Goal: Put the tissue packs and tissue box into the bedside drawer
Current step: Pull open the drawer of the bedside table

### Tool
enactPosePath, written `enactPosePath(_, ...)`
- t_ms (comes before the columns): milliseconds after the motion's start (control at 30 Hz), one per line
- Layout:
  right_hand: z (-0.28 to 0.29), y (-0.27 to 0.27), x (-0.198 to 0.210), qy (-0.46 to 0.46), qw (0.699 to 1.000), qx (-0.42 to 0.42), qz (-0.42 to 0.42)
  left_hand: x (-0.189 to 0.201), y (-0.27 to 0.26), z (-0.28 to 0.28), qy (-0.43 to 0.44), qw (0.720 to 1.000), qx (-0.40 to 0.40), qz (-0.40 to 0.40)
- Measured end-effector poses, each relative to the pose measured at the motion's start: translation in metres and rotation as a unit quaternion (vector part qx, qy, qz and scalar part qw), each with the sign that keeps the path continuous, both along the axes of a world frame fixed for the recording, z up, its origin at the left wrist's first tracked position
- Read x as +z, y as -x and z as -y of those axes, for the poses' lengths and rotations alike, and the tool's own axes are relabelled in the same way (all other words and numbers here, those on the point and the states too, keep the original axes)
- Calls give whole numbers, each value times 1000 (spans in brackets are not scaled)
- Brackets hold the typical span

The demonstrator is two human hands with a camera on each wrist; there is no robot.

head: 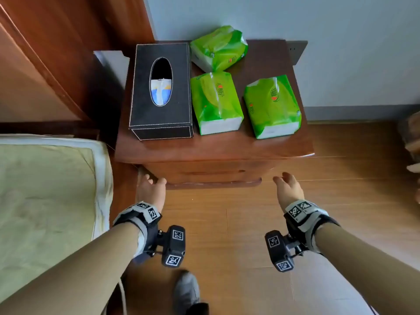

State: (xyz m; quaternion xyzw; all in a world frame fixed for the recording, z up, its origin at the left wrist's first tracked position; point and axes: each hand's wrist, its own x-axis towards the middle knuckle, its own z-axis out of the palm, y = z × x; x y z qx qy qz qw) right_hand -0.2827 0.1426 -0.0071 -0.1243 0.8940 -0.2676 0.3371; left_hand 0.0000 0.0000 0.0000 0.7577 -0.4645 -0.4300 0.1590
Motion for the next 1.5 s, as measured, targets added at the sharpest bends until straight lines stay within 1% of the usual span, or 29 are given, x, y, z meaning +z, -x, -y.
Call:
enactPosePath(100, 6, 5, -26, 52, 999, -5, -18, -21, 5, 9, 38, 998, 50, -29)
enactPosePath(200, 16, 6, -56, 128, 990, 0, -63, -40, 10, 24, 105, 988, 102, -57)
enactPosePath(300, 24, 13, -84, 213, 970, -33, -115, -59, 8, 37, 185, 975, 118, -43)
enactPosePath(367, 28, 17, -99, 249, 957, -56, -140, -71, 6, 42, 221, 967, 125, -29)
enactPosePath(500, 33, 23, -116, 319, 930, -100, -154, -86, 9, 43, 277, 951, 139, -8)
enactPosePath(633, 37, 26, -125, 355, 915, -100, -165, -89, 13, 36, 306, 940, 152, -24)
enactPosePath(700, 36, 27, -124, 366, 911, -105, -159, -86, 13, 33, 312, 939, 144, -30)
enactPosePath(800, 30, 27, -120, 365, 916, -82, -142, -88, 10, 31, 305, 944, 116, -42)
enactPosePath(866, 22, 26, -120, 359, 923, -56, -129, -90, 9, 23, 286, 949, 107, -74)
enactPosePath(933, 21, 23, -124, 348, 929, -56, -110, -91, 9, 16, 269, 954, 92, -92)
enactPosePath(1000, 21, 12, -131, 322, 942, -76, -60, -96, 7, 9, 256, 959, 72, -94)
enactPosePath(1100, 30, -11, -145, 286, 956, -36, 47, -101, 2, 0, 249, 963, 43, -97)
enactPosePath(1200, 49, -40, -145, 294, 943, 28, 152, -105, -6, -9, 239, 967, 26, -89)
enactPosePath(1233, 57, -47, -144, 296, 938, 47, 174, -107, -9, -12, 235, 968, 20, -86)
enactPosePath(1333, 76, -62, -138, 249, 942, 122, 190, -118, -16, -23, 221, 973, -17, -62)
enactPosePath(1433, 89, -70, -142, 241, 937, 126, 219, -123, -23, -28, 212, 975, -38, -49)
enactPosePath(1500, 94, -76, -146, 253, 932, 96, 241, -121, -26, -28, 216, 974, -34, -53)
